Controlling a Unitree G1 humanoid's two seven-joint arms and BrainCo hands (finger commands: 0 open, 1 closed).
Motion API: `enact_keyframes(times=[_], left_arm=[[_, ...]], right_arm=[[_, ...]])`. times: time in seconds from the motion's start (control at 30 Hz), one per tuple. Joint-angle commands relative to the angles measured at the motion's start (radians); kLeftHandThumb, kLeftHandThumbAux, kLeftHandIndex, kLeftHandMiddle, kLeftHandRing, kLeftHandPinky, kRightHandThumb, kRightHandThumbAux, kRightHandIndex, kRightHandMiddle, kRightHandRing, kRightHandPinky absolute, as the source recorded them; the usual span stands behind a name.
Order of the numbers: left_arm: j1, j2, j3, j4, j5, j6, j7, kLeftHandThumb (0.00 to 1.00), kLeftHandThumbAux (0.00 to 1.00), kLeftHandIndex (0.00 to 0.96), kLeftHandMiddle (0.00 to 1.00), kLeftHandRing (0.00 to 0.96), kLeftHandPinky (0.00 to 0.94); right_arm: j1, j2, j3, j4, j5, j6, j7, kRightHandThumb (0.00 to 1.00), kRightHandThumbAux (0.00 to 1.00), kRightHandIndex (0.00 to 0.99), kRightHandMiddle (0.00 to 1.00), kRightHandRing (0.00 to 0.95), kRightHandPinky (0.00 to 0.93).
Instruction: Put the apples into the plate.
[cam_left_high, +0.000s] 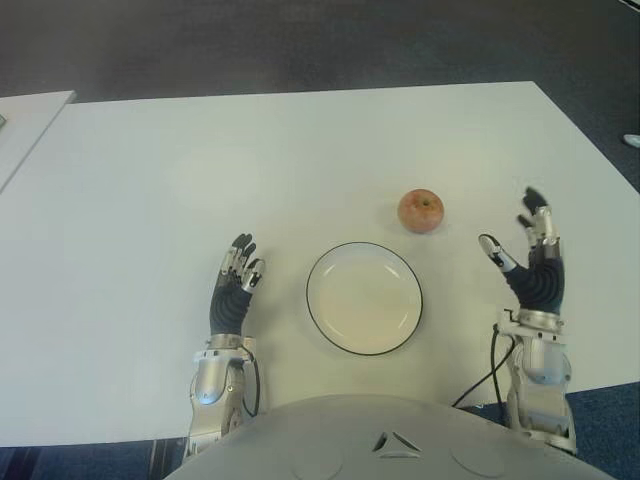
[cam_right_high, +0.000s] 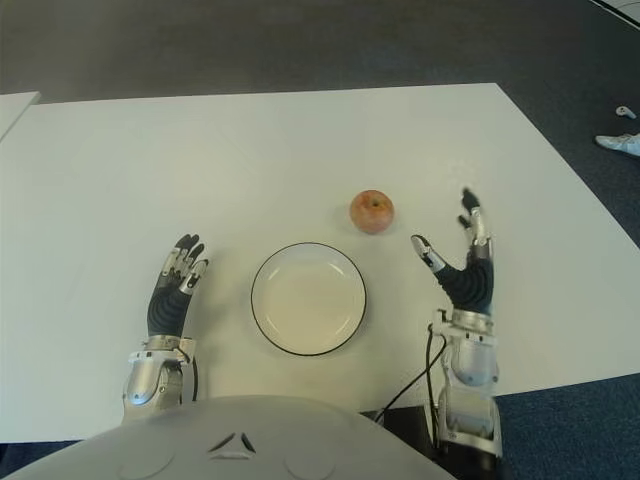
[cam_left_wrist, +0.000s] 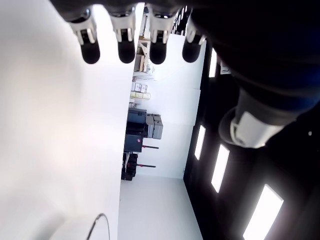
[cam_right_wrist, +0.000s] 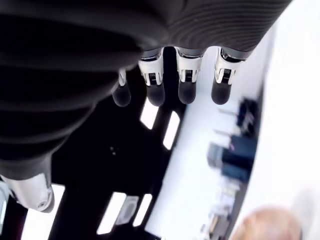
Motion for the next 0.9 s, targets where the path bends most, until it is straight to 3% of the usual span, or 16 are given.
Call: enact_keyframes(times=[0.03, 0.17, 0.33, 0.63, 0.73, 0.8, 0.9], left_arm=[[0.002, -0.007, -0.007, 0.004, -0.001, 0.019, 0.002, 0.295, 0.578, 0.058, 0.021, 0.007, 0.033], [-0.009, -0.01, -0.005, 0.015, 0.0, 0.02, 0.002, 0.296, 0.577, 0.06, 0.023, 0.008, 0.033], [-0.014, -0.016, -0.005, 0.02, 0.001, 0.023, 0.002, 0.293, 0.573, 0.061, 0.025, 0.008, 0.03], [-0.03, -0.019, -0.003, 0.034, 0.001, 0.02, -0.001, 0.303, 0.564, 0.058, 0.018, 0.002, 0.023], [-0.029, -0.022, -0.003, 0.034, -0.006, 0.016, -0.006, 0.306, 0.565, 0.059, 0.021, 0.004, 0.025], [-0.026, -0.024, -0.003, 0.034, -0.01, 0.014, -0.008, 0.312, 0.561, 0.062, 0.025, 0.008, 0.029], [-0.023, -0.023, -0.002, 0.033, -0.007, 0.011, -0.007, 0.315, 0.557, 0.064, 0.028, 0.011, 0.03]], right_arm=[[-0.072, -0.061, 0.001, 0.072, -0.126, -0.103, -0.078, 0.382, 0.517, 0.049, 0.066, 0.04, 0.031], [-0.123, -0.13, 0.006, 0.093, -0.22, -0.11, -0.109, 0.358, 0.507, 0.042, 0.053, 0.032, 0.026], [-0.226, -0.202, 0.037, 0.052, -0.326, -0.007, -0.058, 0.358, 0.473, 0.037, 0.041, 0.012, 0.005], [-0.344, -0.286, 0.109, 0.108, -0.378, 0.096, 0.009, 0.365, 0.438, 0.043, 0.035, 0.0, 0.0], [-0.431, -0.316, 0.16, 0.21, -0.401, 0.127, 0.033, 0.352, 0.436, 0.043, 0.036, 0.0, 0.005], [-0.528, -0.333, 0.215, 0.403, -0.437, 0.113, -0.016, 0.335, 0.437, 0.041, 0.037, 0.007, 0.03], [-0.571, -0.344, 0.249, 0.483, -0.452, 0.106, -0.044, 0.324, 0.439, 0.039, 0.037, 0.013, 0.043]])
